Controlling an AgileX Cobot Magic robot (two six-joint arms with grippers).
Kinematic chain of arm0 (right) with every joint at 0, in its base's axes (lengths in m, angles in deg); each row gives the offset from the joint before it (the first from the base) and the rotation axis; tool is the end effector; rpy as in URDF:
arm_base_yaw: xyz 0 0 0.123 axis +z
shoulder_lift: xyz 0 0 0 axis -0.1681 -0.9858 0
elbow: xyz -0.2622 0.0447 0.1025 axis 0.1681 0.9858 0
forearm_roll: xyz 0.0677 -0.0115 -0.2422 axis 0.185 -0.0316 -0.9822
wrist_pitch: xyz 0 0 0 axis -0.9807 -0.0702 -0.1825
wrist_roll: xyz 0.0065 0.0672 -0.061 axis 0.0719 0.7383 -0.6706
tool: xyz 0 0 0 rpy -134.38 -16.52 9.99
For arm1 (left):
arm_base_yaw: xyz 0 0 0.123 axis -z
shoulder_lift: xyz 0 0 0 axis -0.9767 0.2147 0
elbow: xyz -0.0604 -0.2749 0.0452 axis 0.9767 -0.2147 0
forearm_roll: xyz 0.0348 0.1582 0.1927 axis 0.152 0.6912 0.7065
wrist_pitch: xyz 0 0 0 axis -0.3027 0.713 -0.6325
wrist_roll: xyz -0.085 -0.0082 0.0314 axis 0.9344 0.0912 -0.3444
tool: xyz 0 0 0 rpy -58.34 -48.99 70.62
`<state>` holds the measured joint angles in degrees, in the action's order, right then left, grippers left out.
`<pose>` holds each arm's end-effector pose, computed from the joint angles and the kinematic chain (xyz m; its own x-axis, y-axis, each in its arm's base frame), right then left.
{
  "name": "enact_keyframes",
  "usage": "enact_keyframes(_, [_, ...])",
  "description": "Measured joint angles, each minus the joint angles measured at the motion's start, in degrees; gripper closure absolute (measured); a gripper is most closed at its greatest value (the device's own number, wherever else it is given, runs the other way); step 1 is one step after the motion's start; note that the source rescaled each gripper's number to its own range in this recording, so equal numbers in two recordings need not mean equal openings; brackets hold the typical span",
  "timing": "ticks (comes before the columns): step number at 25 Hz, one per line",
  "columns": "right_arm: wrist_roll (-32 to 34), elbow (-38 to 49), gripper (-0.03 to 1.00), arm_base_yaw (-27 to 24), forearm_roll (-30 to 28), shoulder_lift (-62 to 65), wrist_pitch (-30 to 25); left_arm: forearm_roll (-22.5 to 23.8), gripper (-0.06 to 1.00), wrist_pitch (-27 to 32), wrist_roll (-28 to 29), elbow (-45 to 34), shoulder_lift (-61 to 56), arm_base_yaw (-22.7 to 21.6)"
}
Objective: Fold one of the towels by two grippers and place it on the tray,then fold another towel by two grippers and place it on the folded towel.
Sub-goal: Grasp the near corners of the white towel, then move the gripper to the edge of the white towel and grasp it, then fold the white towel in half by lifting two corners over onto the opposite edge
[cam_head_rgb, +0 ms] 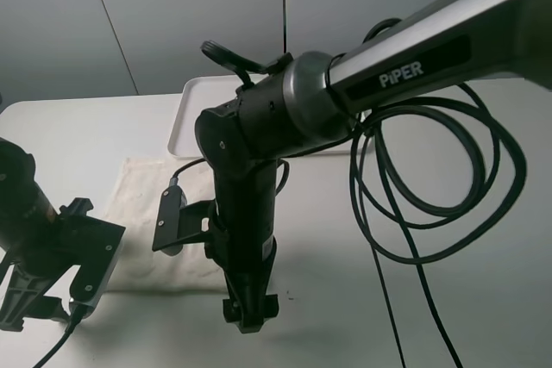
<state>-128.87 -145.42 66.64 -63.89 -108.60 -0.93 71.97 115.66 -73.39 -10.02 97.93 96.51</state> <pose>0.1936 0.3258 0.1000 0.0961 -0.9924 -0.0765 -0.9823 -0.1070 0.1540 0.2064 -0.0640 0.0913 0.0713 0.9950 0.0704 0.9974 -0.0721 0.0081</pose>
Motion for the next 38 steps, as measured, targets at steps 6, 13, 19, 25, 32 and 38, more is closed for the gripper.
enact_keyframes(6, [0.76,0.00,-0.03,0.00,-1.05,-1.43,1.24,0.00,-0.04,0.00,0.00,0.00,0.00,0.00])
enact_keyframes(13, [5.04,-0.11,0.02,1.32,-4.53,-2.03,2.34,0.00,-0.04,0.00,0.00,0.00,0.07,0.00])
enact_keyframes(19, [10.26,-0.11,0.62,3.36,-13.20,-2.57,5.77,0.00,-0.04,0.00,0.00,0.00,0.07,0.00])
enact_keyframes(25, [11.09,-0.19,0.96,3.60,-13.71,-2.57,6.21,0.00,-0.04,0.12,0.00,0.00,0.07,0.00])
enact_keyframes(32, [11.43,-0.19,0.96,3.60,-13.71,-2.57,6.21,0.54,0.39,-1.49,-0.72,0.21,0.35,0.00])
enact_keyframes(38, [14.10,-0.19,0.96,3.60,-13.48,-2.57,6.21,0.61,0.90,-3.15,0.30,0.21,0.50,0.00])
